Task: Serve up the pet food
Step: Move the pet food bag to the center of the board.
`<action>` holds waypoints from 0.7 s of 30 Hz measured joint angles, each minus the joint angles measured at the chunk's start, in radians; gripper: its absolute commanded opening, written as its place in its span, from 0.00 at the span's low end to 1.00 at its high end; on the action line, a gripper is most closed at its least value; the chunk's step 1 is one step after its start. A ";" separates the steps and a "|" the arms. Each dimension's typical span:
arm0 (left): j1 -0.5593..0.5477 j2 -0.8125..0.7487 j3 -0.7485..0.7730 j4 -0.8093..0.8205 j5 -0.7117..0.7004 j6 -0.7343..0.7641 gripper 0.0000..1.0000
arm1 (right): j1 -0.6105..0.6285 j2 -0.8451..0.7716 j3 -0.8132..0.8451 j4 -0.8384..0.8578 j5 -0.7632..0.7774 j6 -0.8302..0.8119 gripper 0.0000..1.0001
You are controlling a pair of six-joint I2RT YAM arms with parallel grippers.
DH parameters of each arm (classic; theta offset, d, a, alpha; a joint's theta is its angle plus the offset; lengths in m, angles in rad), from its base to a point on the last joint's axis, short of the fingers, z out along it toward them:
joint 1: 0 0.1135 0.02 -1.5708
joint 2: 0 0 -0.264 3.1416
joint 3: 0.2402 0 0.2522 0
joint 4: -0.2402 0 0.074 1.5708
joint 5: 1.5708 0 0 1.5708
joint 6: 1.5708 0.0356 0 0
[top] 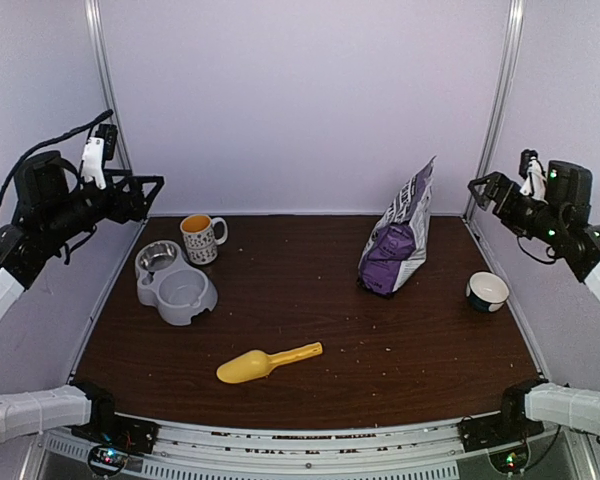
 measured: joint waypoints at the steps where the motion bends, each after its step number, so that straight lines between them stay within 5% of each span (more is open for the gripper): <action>1: -0.024 0.027 0.013 0.025 0.001 0.017 0.89 | 0.034 0.037 0.015 0.002 -0.013 0.010 0.90; 8: -0.034 0.061 -0.059 0.031 -0.037 0.114 0.92 | 0.146 0.328 0.263 -0.004 -0.029 0.037 0.87; 21: -0.034 0.001 -0.093 0.029 -0.137 0.166 0.92 | 0.197 0.721 0.605 -0.208 0.277 -0.018 0.77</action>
